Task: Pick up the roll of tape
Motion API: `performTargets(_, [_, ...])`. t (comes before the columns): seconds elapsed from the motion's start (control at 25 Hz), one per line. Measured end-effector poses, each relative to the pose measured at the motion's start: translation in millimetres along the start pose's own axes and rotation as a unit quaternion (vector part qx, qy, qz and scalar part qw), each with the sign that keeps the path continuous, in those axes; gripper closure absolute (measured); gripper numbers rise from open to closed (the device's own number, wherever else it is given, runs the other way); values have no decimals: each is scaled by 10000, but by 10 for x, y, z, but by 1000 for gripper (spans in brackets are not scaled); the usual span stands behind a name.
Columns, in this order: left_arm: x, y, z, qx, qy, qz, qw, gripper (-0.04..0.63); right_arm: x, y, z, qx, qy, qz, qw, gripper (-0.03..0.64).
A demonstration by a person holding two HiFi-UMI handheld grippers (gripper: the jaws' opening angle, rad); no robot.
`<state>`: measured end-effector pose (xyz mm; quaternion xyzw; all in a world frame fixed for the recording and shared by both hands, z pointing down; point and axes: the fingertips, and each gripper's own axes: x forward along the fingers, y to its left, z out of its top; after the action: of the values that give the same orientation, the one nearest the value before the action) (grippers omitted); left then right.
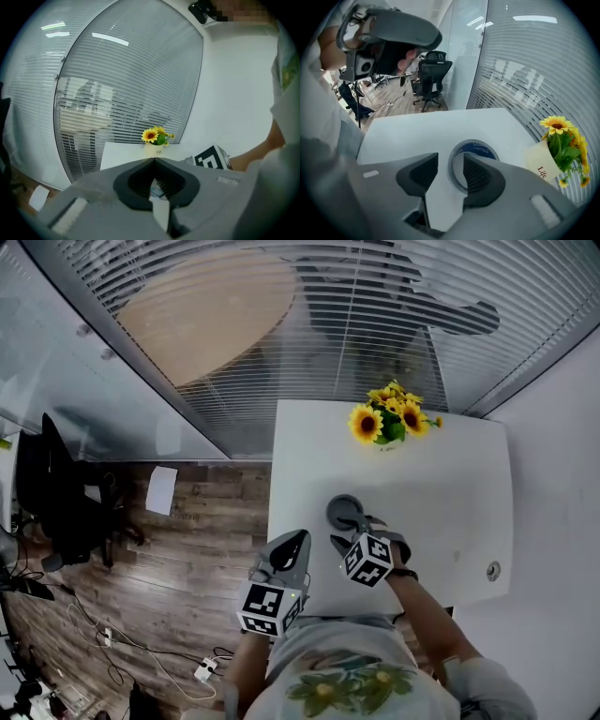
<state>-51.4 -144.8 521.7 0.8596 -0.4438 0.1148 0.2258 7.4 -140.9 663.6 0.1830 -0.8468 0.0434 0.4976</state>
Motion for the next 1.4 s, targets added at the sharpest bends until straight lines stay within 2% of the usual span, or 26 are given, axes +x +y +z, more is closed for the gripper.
performTargets(0.48, [166, 15, -23, -18, 81, -113, 9999, 592, 184, 46, -152, -601, 595, 140, 9963, 500])
performTargets(0.64, [188, 2, -26, -20, 98, -172, 9998, 592, 198, 35, -168, -687, 640, 63, 9956, 545])
performTargets(1.4, [234, 35, -57, -35, 135, -161, 9998, 592, 111, 62, -113, -455, 559, 240, 9971, 563])
